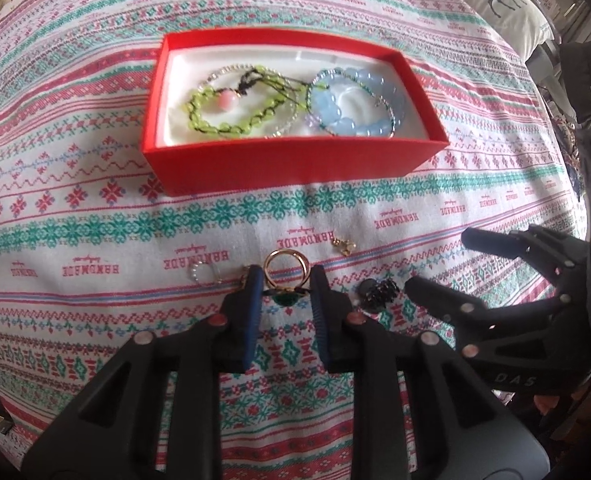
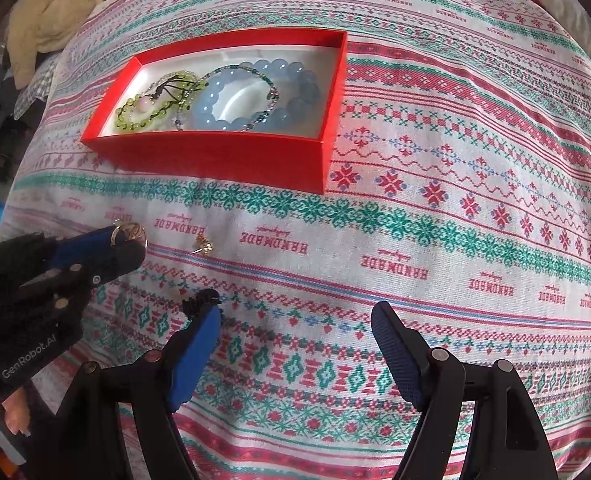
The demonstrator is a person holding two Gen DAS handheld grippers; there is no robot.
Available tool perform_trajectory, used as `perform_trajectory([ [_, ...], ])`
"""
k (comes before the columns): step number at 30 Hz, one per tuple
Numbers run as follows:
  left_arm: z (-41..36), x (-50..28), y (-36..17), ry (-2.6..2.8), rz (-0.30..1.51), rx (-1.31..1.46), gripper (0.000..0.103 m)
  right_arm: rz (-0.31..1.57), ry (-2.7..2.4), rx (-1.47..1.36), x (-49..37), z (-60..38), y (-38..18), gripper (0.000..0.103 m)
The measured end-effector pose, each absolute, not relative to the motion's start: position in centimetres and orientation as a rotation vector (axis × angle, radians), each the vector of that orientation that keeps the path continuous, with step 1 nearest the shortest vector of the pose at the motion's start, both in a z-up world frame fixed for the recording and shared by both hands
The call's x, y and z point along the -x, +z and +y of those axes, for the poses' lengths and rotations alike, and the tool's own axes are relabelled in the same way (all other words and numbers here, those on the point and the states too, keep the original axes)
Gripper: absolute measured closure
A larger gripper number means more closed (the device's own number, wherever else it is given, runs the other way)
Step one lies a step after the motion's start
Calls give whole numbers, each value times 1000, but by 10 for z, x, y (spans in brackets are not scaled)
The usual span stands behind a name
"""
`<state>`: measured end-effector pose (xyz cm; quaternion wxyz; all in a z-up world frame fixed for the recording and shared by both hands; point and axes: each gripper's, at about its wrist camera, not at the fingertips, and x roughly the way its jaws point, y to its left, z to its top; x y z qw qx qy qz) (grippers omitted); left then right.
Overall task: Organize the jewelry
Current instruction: 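Move the left tool to the gold ring and close around it, then grasp the black hair clip with the right tool while the left tool lifts the gold ring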
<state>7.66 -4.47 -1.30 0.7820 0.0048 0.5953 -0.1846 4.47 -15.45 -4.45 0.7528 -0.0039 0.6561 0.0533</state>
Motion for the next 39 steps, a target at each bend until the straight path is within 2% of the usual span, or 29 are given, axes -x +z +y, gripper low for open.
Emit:
perform_trajectory([
  [11,-21,-85,-7,-350,1257,-2,78,1441,221,43,-39,-108,-51,26],
  [17,-17,-84,-8,-340,1256,-9,78,1450,250,73,-38,-83,-58,39],
  [23,-9,-81,-7,-334,1254,-15,78,1448,251,78,-41,-68,-63,57],
  [27,-7,-80,-7,-328,1254,-11,78,1450,261,72,-46,-69,-65,79],
  [39,-1,-80,-3,-324,1242,9,78,1418,251,82,-57,-80,-48,79],
])
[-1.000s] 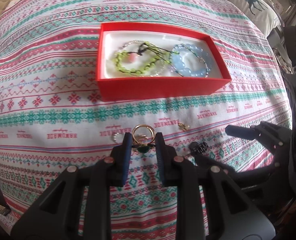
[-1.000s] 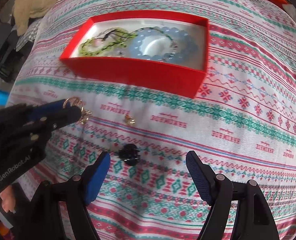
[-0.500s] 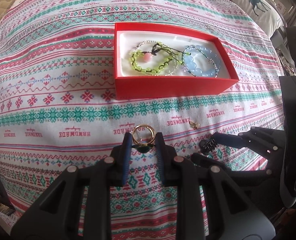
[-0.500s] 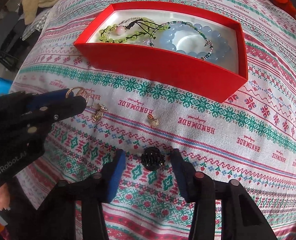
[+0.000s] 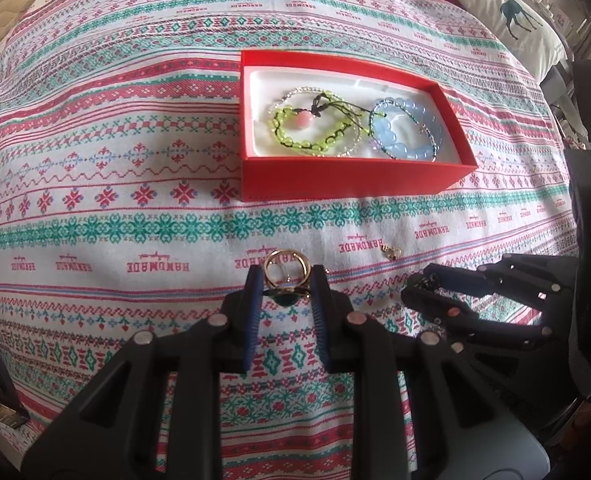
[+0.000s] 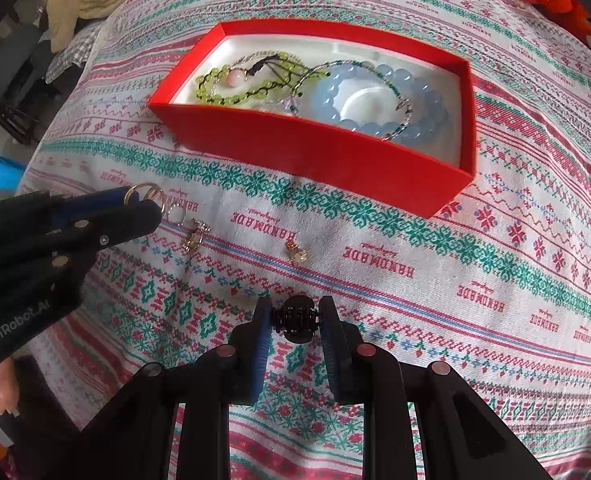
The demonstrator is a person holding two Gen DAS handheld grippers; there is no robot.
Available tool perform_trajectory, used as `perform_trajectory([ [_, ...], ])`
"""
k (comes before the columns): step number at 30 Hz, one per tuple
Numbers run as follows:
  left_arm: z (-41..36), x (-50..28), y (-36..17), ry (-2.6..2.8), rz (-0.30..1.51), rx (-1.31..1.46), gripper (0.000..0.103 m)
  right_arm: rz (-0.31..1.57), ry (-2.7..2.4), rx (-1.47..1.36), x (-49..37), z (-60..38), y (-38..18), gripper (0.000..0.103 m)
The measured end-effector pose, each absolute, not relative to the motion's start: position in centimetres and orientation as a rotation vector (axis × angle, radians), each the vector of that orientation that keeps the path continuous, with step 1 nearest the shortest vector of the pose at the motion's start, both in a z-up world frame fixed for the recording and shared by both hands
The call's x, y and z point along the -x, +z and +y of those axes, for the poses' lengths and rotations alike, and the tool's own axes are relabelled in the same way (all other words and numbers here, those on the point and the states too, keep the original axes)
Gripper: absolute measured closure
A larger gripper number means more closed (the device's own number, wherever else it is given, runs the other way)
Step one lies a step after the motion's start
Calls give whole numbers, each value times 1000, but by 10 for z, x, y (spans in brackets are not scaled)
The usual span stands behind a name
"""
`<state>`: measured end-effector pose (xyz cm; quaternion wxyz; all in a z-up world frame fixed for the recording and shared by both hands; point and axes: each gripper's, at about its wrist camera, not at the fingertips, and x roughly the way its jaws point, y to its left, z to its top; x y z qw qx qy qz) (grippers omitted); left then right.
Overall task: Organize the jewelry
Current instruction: 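Carry the gold ring and black clip into the red box and open both tools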
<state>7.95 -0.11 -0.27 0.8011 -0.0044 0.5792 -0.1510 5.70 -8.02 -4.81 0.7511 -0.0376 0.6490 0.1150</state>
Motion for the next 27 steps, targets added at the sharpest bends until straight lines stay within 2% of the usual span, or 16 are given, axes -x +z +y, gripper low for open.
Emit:
perform_trajectory([
  [27,-2,-94,41,-358,1063,116,78,1182,191,-61,-75,-120,20,79],
])
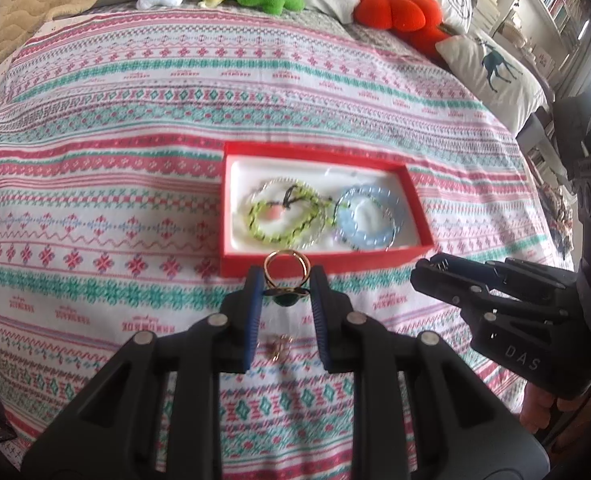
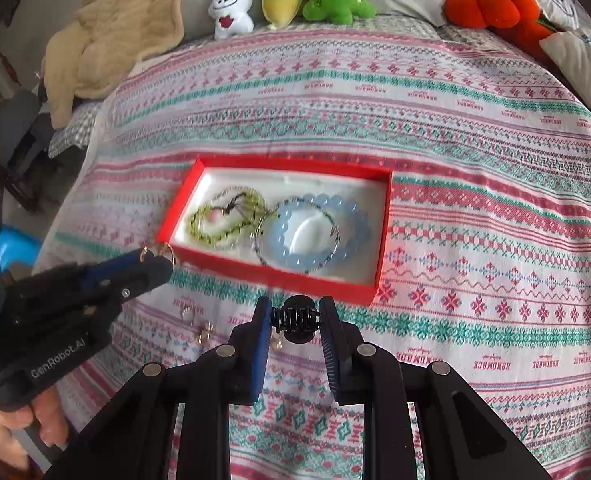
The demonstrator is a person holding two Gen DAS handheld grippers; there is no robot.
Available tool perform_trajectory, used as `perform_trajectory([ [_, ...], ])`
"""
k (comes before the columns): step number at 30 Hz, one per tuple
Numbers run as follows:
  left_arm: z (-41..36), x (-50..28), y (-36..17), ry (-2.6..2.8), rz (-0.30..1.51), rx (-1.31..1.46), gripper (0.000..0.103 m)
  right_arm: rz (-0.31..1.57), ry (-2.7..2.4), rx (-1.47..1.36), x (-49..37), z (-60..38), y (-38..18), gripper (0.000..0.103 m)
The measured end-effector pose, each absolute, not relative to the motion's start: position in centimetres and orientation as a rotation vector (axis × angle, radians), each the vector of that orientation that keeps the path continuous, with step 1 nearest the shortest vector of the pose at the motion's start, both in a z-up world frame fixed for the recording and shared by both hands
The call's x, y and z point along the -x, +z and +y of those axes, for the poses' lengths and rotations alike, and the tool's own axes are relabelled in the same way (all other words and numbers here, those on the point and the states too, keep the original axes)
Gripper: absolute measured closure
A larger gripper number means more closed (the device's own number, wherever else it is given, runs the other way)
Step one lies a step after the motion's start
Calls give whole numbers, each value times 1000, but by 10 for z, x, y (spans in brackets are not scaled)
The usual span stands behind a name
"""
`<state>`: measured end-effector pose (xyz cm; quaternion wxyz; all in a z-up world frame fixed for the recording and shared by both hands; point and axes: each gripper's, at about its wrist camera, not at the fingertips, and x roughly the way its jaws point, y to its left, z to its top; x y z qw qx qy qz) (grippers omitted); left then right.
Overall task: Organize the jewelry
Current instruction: 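Carry the gold ring and black clip into the red box and open both tools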
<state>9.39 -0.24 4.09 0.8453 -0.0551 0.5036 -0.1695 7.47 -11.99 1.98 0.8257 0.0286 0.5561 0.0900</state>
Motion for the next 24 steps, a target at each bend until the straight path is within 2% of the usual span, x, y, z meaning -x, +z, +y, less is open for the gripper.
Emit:
perform_trajectory([
  [10,-18,-115,35,-313,992,119,78,1074,160,-93,-100,-124,27,79],
  [24,-25,-137,17,-256,983,80,78,1069,131,-100,-122,-128,8,79],
])
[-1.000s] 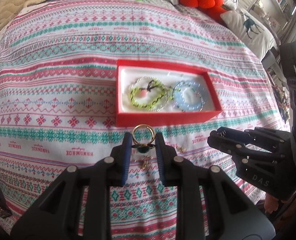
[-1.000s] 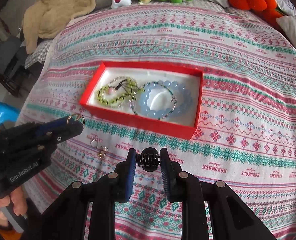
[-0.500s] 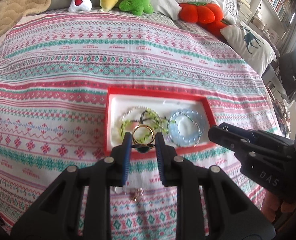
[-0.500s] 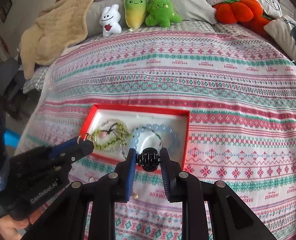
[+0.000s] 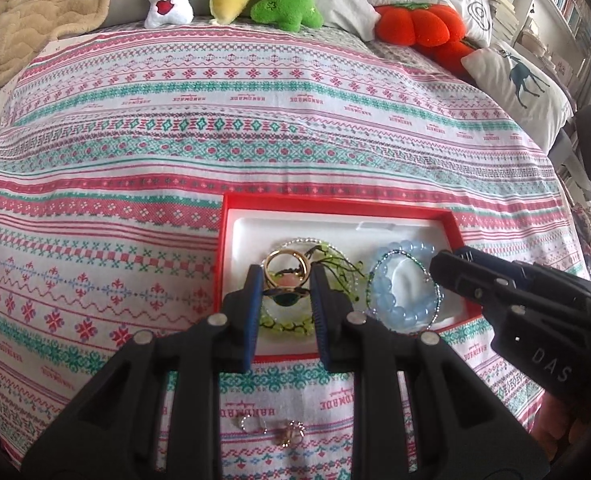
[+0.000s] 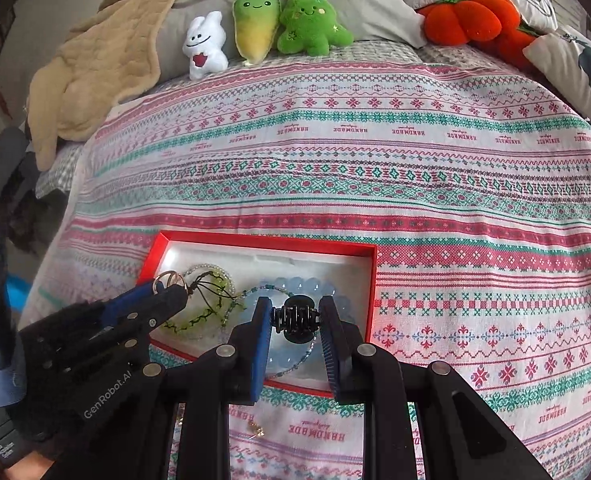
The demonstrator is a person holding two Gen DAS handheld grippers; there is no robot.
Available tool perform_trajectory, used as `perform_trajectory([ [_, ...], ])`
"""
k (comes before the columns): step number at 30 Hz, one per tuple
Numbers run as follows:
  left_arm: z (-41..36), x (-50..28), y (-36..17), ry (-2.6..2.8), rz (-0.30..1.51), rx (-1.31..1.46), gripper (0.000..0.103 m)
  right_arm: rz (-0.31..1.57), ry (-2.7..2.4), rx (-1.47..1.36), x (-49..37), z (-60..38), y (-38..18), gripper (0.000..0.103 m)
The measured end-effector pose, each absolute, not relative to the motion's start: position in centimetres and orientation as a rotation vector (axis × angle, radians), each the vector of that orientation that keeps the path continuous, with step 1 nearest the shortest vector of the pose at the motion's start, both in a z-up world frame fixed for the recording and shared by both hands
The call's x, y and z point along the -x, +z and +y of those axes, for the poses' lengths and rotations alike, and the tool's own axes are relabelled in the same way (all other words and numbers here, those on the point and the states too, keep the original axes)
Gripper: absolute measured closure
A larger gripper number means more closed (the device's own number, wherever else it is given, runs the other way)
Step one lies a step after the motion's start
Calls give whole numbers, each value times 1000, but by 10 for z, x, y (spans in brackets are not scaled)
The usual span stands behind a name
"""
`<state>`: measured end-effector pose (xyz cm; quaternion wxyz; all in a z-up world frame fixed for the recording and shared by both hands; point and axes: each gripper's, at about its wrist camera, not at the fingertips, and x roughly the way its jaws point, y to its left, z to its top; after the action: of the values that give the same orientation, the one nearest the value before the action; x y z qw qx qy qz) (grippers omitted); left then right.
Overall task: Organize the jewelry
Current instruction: 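Carry the gold ring and black clip into the red box and open both tools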
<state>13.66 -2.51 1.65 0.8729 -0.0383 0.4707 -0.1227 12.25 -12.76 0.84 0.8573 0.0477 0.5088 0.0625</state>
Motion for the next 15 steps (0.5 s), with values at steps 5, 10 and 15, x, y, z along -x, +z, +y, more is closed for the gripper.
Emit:
perform_trajectory([
  [5,-26,-136,17,-260,985,78,78,1068,142,-93,-122,-127,7,79],
  [10,-25,-130,25,-253,978,73,77,1064,139,-101,-120,-129,13,78],
  [15,-22,-122,36,-252,974,81,66,1049,148,-126,-113,-133,28,76],
])
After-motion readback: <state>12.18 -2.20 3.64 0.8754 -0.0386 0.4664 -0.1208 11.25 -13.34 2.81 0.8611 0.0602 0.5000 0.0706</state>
